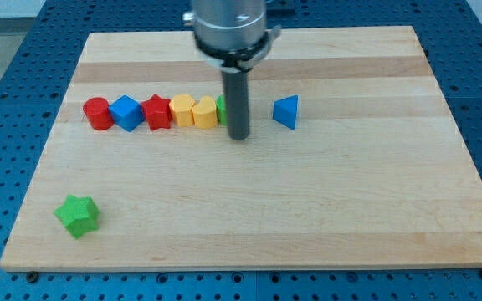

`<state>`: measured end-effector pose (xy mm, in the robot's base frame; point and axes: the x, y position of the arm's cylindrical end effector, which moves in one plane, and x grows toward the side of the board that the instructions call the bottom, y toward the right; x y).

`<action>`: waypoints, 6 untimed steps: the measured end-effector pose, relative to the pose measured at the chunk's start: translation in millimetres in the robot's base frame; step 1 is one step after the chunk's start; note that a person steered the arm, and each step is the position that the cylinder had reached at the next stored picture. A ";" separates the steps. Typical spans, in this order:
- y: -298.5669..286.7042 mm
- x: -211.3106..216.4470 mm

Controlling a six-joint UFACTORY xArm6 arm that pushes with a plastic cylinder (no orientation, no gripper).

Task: Separate the green circle from yellow heart

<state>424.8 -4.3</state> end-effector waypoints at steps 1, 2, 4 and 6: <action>20.3 -19.8; 20.3 -45.6; 1.5 -72.2; -25.0 -57.9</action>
